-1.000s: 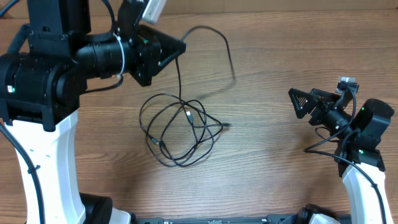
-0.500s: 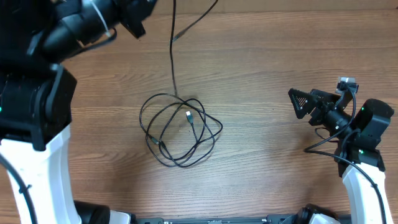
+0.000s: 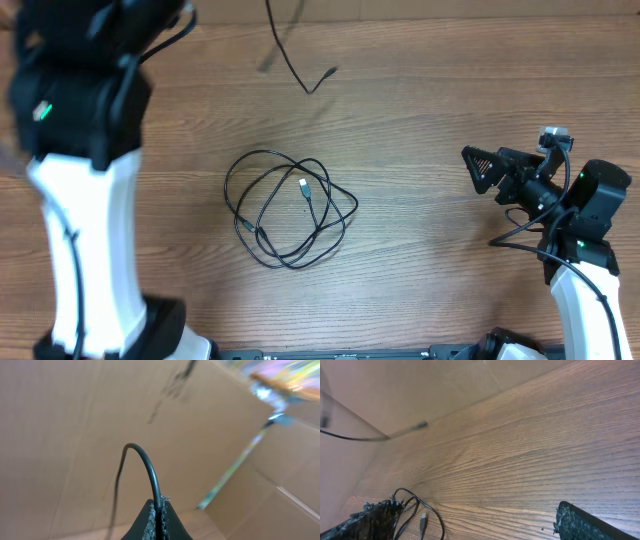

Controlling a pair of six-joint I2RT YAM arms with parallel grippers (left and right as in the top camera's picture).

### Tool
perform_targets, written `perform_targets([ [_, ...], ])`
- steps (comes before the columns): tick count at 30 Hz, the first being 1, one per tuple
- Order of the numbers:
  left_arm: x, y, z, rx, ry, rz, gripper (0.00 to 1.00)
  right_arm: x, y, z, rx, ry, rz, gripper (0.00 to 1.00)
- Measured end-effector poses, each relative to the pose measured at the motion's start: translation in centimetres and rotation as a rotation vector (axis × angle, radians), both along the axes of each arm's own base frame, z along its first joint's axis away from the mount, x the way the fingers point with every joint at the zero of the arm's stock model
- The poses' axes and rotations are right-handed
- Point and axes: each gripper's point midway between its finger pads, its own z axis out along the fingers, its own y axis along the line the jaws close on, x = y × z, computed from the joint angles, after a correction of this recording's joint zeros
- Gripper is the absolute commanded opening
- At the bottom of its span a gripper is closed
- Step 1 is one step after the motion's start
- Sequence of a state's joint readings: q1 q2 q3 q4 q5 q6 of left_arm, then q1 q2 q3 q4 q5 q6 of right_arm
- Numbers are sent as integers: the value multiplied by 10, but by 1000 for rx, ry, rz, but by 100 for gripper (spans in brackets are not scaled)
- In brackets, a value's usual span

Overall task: Untangle cables
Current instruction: 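Carry the held cable up and left, away from the remaining pile, then lay the separated cable on the table at the left side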

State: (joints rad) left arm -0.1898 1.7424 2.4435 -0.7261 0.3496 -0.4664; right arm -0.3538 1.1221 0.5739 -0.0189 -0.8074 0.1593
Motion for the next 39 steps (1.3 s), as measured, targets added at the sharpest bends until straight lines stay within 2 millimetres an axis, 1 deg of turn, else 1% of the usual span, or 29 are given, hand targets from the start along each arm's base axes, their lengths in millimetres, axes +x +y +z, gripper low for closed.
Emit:
perform_targets([
  [2, 29, -4, -28, 4, 65, 11, 4, 0, 0, -1, -1, 2, 1, 100],
  [4, 60, -9, -64, -7, 156, 21, 4, -1, 0, -2, 2, 9, 1, 100],
  [5, 70, -10, -77, -12, 187, 23, 4, -1, 0, -2, 2, 11, 1, 100],
  [7, 95, -16, -113, -28, 274, 26, 4, -1, 0, -2, 3, 11, 1, 100],
  [10, 118, -23, -155, -57, 378, 20, 4, -1, 1, -3, 3, 14, 1, 100],
  [12, 127, -28, -174, -84, 433, 12, 4, -2, 1, -3, 4, 16, 1, 100],
  [14, 134, -31, -186, -117, 471, 8, 4, -2, 1, -3, 4, 17, 1, 100],
  [17, 140, -32, -198, -163, 520, 22, 4, -2, 1, -3, 5, 18, 1, 100],
  [20, 143, -26, -205, -202, 558, 71, 4, -2, 1, -4, 7, 23, 1, 100],
  [22, 147, -11, -211, -249, 598, 149, 4, -2, 1, -4, 7, 23, 1, 100],
  [24, 150, 11, -219, -303, 646, 238, 4, -2, 1, -4, 7, 24, 1, 100],
  [25, 151, 26, -225, -335, 681, 293, 4, -2, 1, -4, 7, 24, 1, 100],
  [28, 146, 84, -249, -450, 799, 506, 4, -2, 1, -4, 7, 24, 1, 100],
  [31, 133, 140, -271, -567, 892, 728, 4, -3, 1, -5, 8, 26, 1, 100],
  [32, 130, 158, -275, -600, 902, 794, 4, -3, 1, -6, 9, 30, 1, 100],
  [35, 121, 202, -281, -662, 886, 960, 4, -3, 1, -6, 11, 35, 1, 100],
  [37, 115, 225, -283, -679, 866, 1054, 4, -4, 2, -8, 15, 44, 1, 100],
  [39, 110, 244, -284, -699, 844, 1131, 4, -5, 2, -9, 16, 49, 1, 100],
])
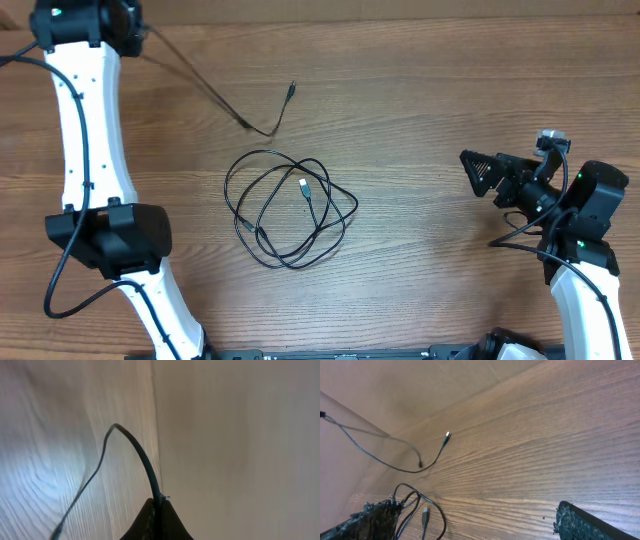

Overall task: Untangle cables
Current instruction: 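Lay the separated cable on the table at the left side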

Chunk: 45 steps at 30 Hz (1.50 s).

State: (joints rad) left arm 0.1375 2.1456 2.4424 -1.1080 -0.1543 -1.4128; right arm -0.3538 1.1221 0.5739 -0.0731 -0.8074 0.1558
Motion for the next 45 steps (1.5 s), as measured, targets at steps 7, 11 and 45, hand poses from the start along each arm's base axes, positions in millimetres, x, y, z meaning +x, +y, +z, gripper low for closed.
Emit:
perform_targets([
  [7, -17, 47, 1, 33, 1, 228, 4, -2, 1, -3, 7, 17, 0, 100],
  [11, -25, 63, 1, 62, -8, 343, 4, -2, 1, -4, 9, 24, 0, 100],
  [45, -111, 233, -161, -39, 397, 657, 4, -6, 2, -10, 0, 46, 8, 100],
])
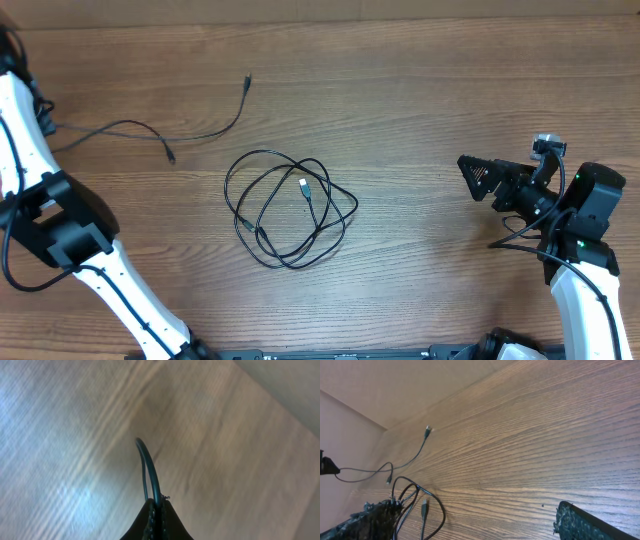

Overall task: Untangle cables
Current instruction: 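Lay the separated cable on the table at the left side, then move the left gripper back over the remaining cable pile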

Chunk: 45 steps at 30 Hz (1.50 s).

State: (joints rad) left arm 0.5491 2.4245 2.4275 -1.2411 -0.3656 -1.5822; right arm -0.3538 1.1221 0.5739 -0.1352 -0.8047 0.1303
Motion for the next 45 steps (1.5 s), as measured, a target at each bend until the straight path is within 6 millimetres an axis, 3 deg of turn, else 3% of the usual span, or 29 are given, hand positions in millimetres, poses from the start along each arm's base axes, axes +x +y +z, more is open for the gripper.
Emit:
perform_targets([
  [5, -24, 26, -12, -19, 27, 53, 6, 0, 0, 0, 0, 0, 0, 100],
  [9, -42, 42, -15, -34, 35, 91, 25, 0, 0, 0, 0, 0, 0, 100],
  [11, -47, 48, -15, -39, 33, 103, 50, 0, 0, 0, 0, 1, 0, 100],
  [13, -53, 54, -16, -45, 34, 103, 87, 0, 0, 0, 0, 0, 0, 100],
  [14, -55, 56, -16, -48, 34, 103, 96, 0, 0, 0, 0, 0, 0, 100],
  [15, -56, 57, -16, -51, 34, 103, 99, 0, 0, 0, -1, 0, 0, 100],
  [23, -50, 51, -19, -102, 20, 23, 100, 0, 0, 0, 0, 0, 0, 100],
  [34, -18, 13, -25, -291, -97, -227, 99, 0, 0, 1, -14, -11, 6, 100],
  [40, -38, 11, -30, -290, 10, -217, 100, 1, 0, 1, -19, -18, 8, 100],
  [45, -49, 33, -25, -172, 90, -176, 87, 1, 0, 1, -21, -19, 9, 100],
])
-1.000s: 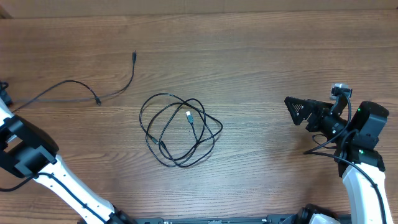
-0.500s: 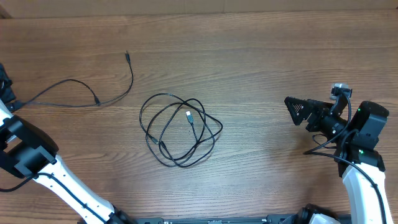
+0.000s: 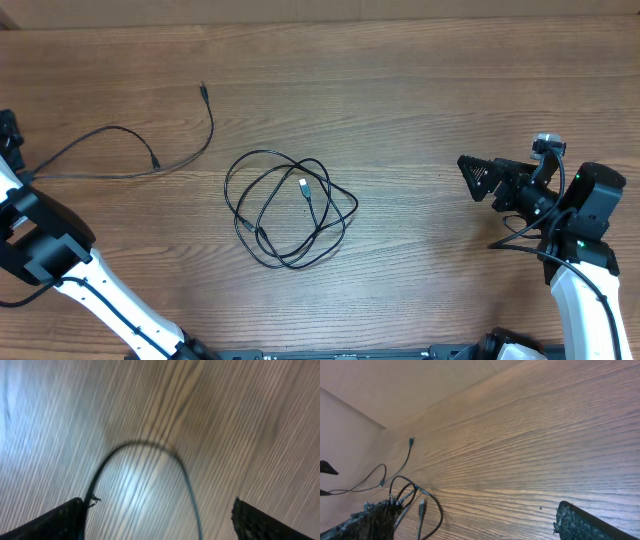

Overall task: Untangle cables
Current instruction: 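Move the left gripper back over the remaining cable pile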

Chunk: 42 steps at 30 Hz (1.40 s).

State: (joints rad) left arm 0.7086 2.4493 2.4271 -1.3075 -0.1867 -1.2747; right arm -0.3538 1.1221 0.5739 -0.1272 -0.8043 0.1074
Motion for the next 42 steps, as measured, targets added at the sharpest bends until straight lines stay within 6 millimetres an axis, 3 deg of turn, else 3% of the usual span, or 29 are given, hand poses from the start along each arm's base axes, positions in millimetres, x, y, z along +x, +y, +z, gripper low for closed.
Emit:
perform_targets([
  [9, -12, 51, 21, 256, 58, 77, 85, 0, 0, 0, 0, 0, 0, 100],
  [15, -24, 65, 27, 317, 104, 96, 92, 0, 0, 0, 0, 0, 0, 100],
  [18, -10, 61, 24, 274, 40, 46, 96, 0, 0, 0, 0, -1, 0, 100],
  [22, 31, 48, 21, 190, -116, -148, 100, 0, 0, 1, -1, -3, 0, 100],
  [26, 64, 5, 16, 81, -177, -398, 100, 1, 0, 2, -4, -10, 0, 100],
  [33, 93, -109, 0, -87, -78, -697, 100, 1, 0, 2, -4, -12, 0, 100],
  [42, 137, -265, 0, -189, -97, -1175, 99, 1, 0, 2, -4, -12, 0, 100],
])
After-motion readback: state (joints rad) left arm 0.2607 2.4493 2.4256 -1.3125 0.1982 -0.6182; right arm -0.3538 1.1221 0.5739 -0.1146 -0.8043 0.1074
